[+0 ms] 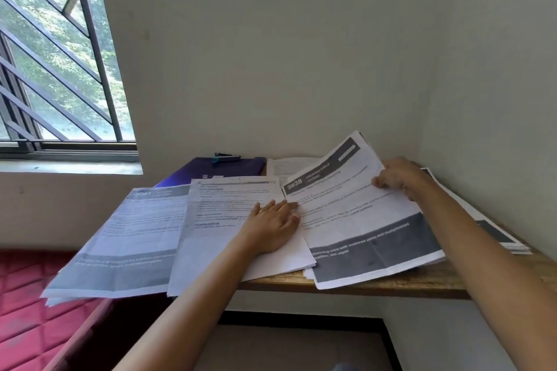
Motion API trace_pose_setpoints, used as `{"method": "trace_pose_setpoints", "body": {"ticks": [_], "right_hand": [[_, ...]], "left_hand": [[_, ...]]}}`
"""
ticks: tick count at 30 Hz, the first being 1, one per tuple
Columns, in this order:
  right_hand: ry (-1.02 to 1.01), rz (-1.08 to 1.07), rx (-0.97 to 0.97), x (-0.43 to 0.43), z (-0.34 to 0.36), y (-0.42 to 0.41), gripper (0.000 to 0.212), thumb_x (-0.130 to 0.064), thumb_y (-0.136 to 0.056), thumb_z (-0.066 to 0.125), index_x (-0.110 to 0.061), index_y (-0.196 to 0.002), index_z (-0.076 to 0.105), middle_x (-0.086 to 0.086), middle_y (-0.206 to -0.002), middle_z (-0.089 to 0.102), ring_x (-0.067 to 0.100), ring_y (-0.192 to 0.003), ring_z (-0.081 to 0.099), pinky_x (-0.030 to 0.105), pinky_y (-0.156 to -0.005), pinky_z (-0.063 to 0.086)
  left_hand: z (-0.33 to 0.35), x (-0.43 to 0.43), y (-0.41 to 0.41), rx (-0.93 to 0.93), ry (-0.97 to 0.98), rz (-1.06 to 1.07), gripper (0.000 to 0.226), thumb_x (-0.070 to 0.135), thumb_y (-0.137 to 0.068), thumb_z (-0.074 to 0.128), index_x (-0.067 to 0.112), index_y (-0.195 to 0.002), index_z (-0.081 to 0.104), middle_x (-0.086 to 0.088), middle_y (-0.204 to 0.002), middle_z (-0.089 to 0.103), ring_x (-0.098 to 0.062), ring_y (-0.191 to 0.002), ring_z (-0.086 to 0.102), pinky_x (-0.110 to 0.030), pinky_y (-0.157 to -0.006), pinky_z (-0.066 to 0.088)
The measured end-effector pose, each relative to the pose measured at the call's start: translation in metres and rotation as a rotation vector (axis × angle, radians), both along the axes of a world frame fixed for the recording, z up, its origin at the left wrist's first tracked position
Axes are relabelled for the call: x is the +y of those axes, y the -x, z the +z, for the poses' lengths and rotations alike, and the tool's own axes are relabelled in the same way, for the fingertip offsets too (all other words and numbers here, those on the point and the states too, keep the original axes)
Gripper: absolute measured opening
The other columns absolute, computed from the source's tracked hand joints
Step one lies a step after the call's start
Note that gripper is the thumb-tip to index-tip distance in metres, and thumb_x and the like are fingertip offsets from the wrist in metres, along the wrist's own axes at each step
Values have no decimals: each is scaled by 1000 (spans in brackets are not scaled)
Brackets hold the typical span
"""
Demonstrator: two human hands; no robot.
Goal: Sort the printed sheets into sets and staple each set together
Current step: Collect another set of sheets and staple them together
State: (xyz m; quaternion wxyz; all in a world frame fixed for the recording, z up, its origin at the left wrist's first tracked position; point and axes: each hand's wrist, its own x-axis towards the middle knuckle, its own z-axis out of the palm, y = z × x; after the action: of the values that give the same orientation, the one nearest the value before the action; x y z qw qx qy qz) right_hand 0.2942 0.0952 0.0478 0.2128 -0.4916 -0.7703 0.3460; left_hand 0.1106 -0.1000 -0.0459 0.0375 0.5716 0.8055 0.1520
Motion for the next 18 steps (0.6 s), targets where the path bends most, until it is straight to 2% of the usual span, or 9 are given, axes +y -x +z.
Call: {"method": "trace_pose_setpoints", "body": {"ticks": [5,9,11,13,15,18], "right_hand": [[-186,-91,141,11,32,-20,36,-4,-86,64,4,-121,59,21,-115,63,29,-88,57,29,-76,43],[-173,-117,295,21,58,-39,40,-5,-87,65,2,-126,57,20,-121,61,26,-90,55,31,-83,44],[-146,-103,344,26,67,-44,40,-5,-86,66,2,-125,57,19,-122,61,26,-93,56,35,-91,44],[-102,-85,369,29,71,-46,40,-5,-85,68,2,-123,58,19,-120,62,27,-97,57,39,-97,44],[-34,-62,369,30,68,-42,40,-7,-83,71,0,-121,60,19,-120,62,32,-104,59,46,-101,43],[121,15,370,26,53,-29,39,-5,-81,71,2,-118,61,18,-118,63,36,-109,59,50,-102,43]], "left_hand": [[3,0,-2,-30,4,25,52,44,-104,18,26,-152,23,1,-160,22,-18,-149,11,-42,-121,-1],[11,-1,-2,-156,-61,30,50,42,-105,18,19,-144,39,-5,-149,42,-22,-140,33,-44,-120,9],[19,-4,0,-398,-155,22,54,48,-104,19,18,-140,45,-7,-144,47,-26,-135,40,-42,-117,20],[30,-7,4,-650,-259,45,66,58,-99,17,17,-144,41,-7,-148,43,-25,-138,37,-39,-114,23],[45,-5,12,-836,-383,75,77,66,-94,14,13,-143,42,-9,-147,45,-26,-136,39,-42,-114,24],[72,0,22,-1212,-640,73,76,66,-94,24,9,-138,48,-12,-137,54,-28,-130,48,-43,-113,33]]}}
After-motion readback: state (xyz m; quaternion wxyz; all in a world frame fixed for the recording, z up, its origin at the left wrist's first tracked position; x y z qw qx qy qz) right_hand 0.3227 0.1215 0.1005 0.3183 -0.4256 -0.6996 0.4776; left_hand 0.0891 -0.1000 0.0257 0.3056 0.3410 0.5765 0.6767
